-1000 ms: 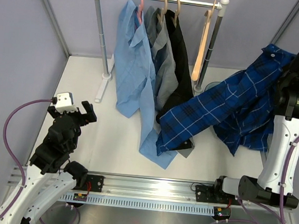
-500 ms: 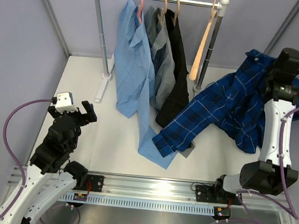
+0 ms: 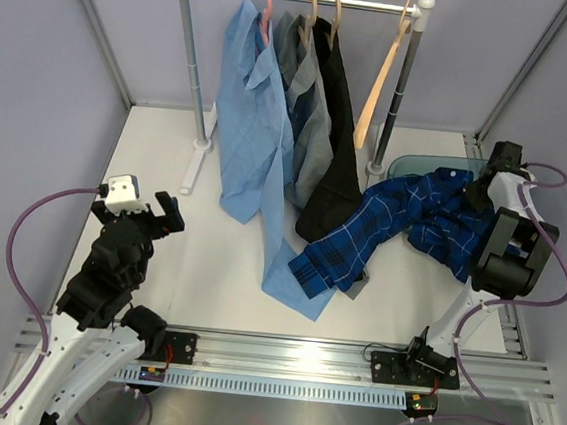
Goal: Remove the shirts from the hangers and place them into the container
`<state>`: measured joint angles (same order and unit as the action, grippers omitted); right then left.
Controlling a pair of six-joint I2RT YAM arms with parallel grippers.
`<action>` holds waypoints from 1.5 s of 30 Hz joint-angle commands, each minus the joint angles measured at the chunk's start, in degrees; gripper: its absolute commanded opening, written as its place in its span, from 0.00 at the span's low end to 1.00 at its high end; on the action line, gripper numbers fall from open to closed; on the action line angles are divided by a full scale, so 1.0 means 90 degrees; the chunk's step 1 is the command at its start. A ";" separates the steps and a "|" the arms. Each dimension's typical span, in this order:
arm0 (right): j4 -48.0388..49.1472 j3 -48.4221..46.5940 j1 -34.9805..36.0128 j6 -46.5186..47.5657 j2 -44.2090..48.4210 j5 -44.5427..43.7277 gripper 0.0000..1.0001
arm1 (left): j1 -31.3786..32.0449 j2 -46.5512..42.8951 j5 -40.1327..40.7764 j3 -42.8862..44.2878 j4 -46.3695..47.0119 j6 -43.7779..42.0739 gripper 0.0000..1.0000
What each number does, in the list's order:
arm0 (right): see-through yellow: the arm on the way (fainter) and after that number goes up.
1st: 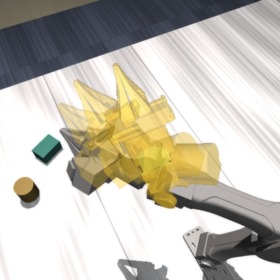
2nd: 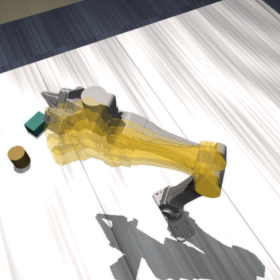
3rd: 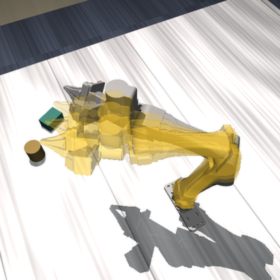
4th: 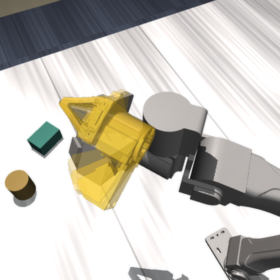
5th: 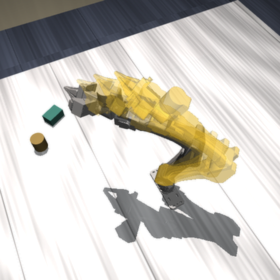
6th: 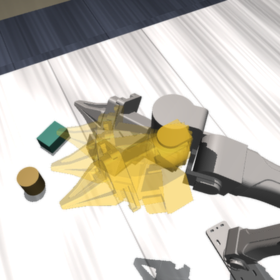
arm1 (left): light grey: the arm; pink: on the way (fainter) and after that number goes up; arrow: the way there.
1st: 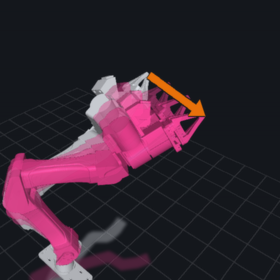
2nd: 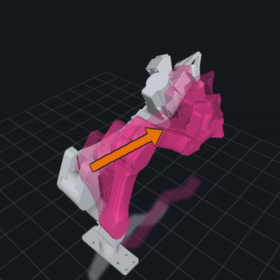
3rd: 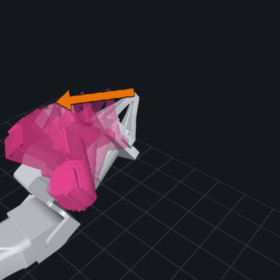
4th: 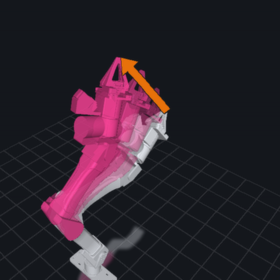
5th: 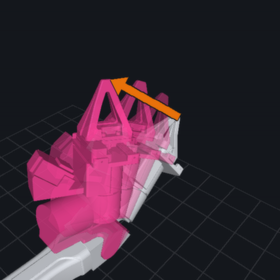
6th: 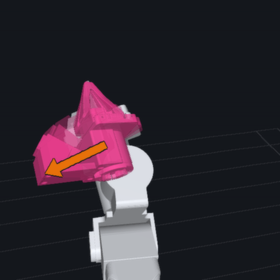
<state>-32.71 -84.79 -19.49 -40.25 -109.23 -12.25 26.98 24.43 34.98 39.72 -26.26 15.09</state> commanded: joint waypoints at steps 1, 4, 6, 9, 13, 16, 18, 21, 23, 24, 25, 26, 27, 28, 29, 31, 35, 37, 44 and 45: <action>-0.0594 -0.0490 0.0046 -0.0177 -0.0400 0.0433 0.03 | -0.0029 -0.0038 -0.0078 0.0000 0.0291 0.0110 0.99; -0.0692 -0.0656 0.0046 -0.0118 -0.0655 0.0570 0.13 | -0.0029 -0.0028 -0.0098 0.0000 0.0291 0.0110 0.99; -0.0740 -0.0676 0.0046 -0.0118 -0.0686 0.0551 0.23 | -0.0029 -0.0028 -0.0098 0.0000 0.0291 0.0110 0.99; -0.0595 -0.0482 0.0046 -0.0050 -0.0267 0.0239 0.26 | -0.0020 -0.0038 -0.0088 -0.0010 0.0291 0.0110 0.99; -0.0272 -0.0159 0.0065 0.0224 0.1165 -0.0122 0.46 | -0.0039 -0.0009 -0.0127 0.0000 0.0291 0.0120 0.99; -0.0057 0.0173 0.0124 0.0448 0.2113 -0.0211 0.63 | -0.0058 -0.0009 -0.0127 0.0000 0.0291 0.0120 0.99; -0.0018 0.0426 0.0173 0.0517 0.2525 -0.0211 0.70 | -0.0068 -0.0018 -0.0147 0.0000 0.0291 0.0120 0.99; 0.0030 0.0866 0.0416 0.0663 0.3239 0.0071 0.81 | -0.0078 -0.0019 -0.0127 0.0000 0.0281 0.0130 0.99; 0.0002 0.1226 0.0805 0.0732 0.3688 0.0286 0.85 | -0.0088 -0.0028 -0.0117 0.0000 0.0281 0.0130 0.99; 0.0040 0.1383 0.0972 0.0732 0.3805 0.0306 0.85 | -0.0088 -0.0028 -0.0127 -0.0019 0.0291 0.0130 0.99; 0.0060 0.1539 0.1167 0.0713 0.4068 0.0307 0.86 | -0.0088 -0.0028 -0.0117 -0.0010 0.0281 0.0130 0.99; 0.0099 0.1869 0.1575 0.0635 0.4196 0.0278 0.91 | -0.0088 -0.0028 -0.0127 -0.0010 0.0291 0.0130 0.99; 0.0118 0.2037 0.1772 0.0547 0.4284 0.0239 0.93 | -0.0088 -0.0028 -0.0117 -0.0010 0.0281 0.0130 0.99; 0.0167 0.2193 0.1958 0.0469 0.4459 0.0219 0.94 | -0.0088 -0.0028 -0.0127 -0.0010 0.0281 0.0130 0.99; 0.0255 0.2504 0.2385 0.0285 0.4529 0.0190 0.97 | -0.0088 -0.0028 -0.0127 -0.0010 0.0281 0.0139 0.99; 0.0352 0.2789 0.2701 0.0050 0.4675 0.0160 0.99 | -0.0088 -0.0038 -0.0147 -0.0010 0.0281 0.0139 0.99; 0.0694 0.3327 0.3423 -0.0682 0.4656 0.0005 0.99 | -0.0098 -0.0038 -0.0156 -0.0010 0.0281 0.0149 0.99; 0.0734 0.3386 0.3726 -0.0869 0.4520 -0.0093 0.99 | -0.0098 -0.0038 -0.0147 -0.0010 0.0281 0.0149 0.99; 0.1387 0.3591 0.3884 -0.1250 0.4091 0.0003 0.99 | -0.0098 -0.0038 -0.0205 -0.0019 0.0281 0.0159 0.99; 0.1408 0.3572 0.3874 -0.1260 0.3974 0.0033 1.00 | -0.0098 -0.0038 -0.0205 -0.0019 0.0291 0.0159 0.99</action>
<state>-24.86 -52.95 15.11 -48.69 -71.68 -11.27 26.33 24.43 34.15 39.72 -26.26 15.53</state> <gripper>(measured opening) 0.993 0.988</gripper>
